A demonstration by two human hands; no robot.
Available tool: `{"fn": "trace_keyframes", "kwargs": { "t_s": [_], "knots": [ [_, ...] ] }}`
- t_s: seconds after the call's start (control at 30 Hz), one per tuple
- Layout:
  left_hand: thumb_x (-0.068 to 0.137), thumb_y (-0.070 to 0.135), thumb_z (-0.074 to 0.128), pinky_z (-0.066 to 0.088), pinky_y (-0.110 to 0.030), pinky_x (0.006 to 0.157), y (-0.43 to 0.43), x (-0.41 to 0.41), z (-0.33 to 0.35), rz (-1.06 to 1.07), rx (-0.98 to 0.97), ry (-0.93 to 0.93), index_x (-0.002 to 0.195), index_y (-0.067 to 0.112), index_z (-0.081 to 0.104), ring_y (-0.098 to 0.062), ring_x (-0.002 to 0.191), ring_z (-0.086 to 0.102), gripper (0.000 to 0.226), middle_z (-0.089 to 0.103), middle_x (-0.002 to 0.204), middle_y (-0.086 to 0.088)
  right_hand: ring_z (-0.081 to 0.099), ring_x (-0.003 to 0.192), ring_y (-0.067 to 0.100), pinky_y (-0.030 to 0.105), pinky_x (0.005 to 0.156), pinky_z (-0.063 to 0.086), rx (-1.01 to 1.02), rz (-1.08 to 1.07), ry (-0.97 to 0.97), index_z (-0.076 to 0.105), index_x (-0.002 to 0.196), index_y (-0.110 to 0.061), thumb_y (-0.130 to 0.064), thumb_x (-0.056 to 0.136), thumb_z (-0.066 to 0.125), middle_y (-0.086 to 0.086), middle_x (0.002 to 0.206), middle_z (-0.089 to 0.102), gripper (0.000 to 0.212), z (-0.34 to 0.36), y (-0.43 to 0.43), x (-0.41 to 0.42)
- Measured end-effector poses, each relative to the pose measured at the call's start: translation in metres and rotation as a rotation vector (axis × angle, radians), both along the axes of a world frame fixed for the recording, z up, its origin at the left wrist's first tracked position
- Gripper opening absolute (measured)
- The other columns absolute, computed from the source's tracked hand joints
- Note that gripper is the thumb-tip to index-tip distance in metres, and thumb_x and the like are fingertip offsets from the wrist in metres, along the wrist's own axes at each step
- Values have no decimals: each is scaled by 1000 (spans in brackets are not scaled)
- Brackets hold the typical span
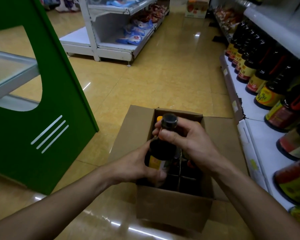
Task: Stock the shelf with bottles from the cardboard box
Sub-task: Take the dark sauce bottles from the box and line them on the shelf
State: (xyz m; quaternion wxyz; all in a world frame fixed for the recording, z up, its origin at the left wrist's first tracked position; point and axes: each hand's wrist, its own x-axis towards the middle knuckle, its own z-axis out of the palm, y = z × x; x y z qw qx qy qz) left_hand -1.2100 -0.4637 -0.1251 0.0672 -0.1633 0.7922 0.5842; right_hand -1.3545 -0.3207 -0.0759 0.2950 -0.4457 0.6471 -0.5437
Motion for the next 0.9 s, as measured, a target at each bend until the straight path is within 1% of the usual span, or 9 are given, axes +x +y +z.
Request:
{"fn": "trace_keyframes", "kwargs": {
  "t_s": [0.1, 0.23, 0.43, 0.5, 0.57, 0.63, 0.7, 0.8, 0.9],
  "knots": [
    [80, 18, 86, 53, -31, 103, 5, -3, 1, 28, 131, 10, 140, 34, 45, -6, 118, 66, 75, 68, 128, 8, 73, 109, 17, 30, 92, 57, -117, -19, -134, 69, 119, -14, -29, 92, 69, 4, 108, 78, 31, 24, -3, -2],
    [78, 14, 85, 55, -26, 95, 13, -4, 4, 71, 235, 45, 133, 35, 50, -7, 112, 69, 69, 73, 119, 11, 73, 107, 21, 33, 94, 54, -205, -32, -241, 70, 117, -13, -32, 88, 71, 7, 104, 77, 34, 52, -5, -8],
    [69, 22, 89, 56, -21, 85, 29, -6, 5, 213, 274, 177, 127, 34, 58, -12, 106, 72, 67, 74, 118, 7, 69, 117, 11, 35, 102, 54, -175, -59, -113, 64, 129, -20, -39, 91, 60, -3, 120, 76, 43, 68, -5, -4],
    [65, 29, 90, 57, -25, 86, 30, -6, 7, 227, 290, 208, 126, 34, 58, -16, 106, 73, 69, 74, 118, 3, 67, 120, 6, 33, 99, 55, -142, -64, -46, 60, 135, -24, -47, 95, 56, -8, 126, 72, 46, 61, -3, -2],
    [63, 32, 88, 58, -34, 93, 29, -7, 10, 226, 305, 227, 128, 29, 57, -23, 108, 72, 72, 74, 118, -3, 64, 125, 8, 40, 104, 54, -90, -25, -56, 54, 143, -27, -50, 95, 55, -9, 132, 69, 54, 48, 4, -5],
    [64, 30, 86, 57, -42, 98, 27, -7, 14, 219, 314, 245, 134, 24, 52, -29, 112, 70, 79, 72, 120, -8, 60, 131, 8, 43, 109, 50, -40, 50, -107, 44, 152, -34, -45, 94, 56, -13, 138, 65, 60, 37, 10, -8],
    [66, 27, 85, 56, -46, 101, 26, -7, 17, 198, 335, 249, 141, 21, 44, -31, 115, 68, 86, 69, 125, -12, 59, 132, 7, 37, 109, 50, -13, 107, -155, 38, 154, -34, -36, 93, 59, -13, 140, 64, 65, 33, 14, -10],
    [66, 26, 83, 55, -47, 102, 26, -7, 23, 148, 371, 231, 141, 17, 44, -33, 118, 67, 85, 68, 128, -15, 61, 131, 15, 39, 106, 52, 6, 139, -170, 45, 151, -25, -29, 94, 60, -3, 140, 64, 59, 33, 15, -12],
    [69, 27, 81, 53, -49, 104, 25, -7, 26, 93, 381, 211, 140, 15, 46, -34, 119, 66, 81, 68, 128, -15, 64, 125, 23, 44, 102, 54, 7, 166, -183, 49, 146, -24, -28, 94, 61, 3, 134, 67, 53, 34, 13, -11]
  ]
}}
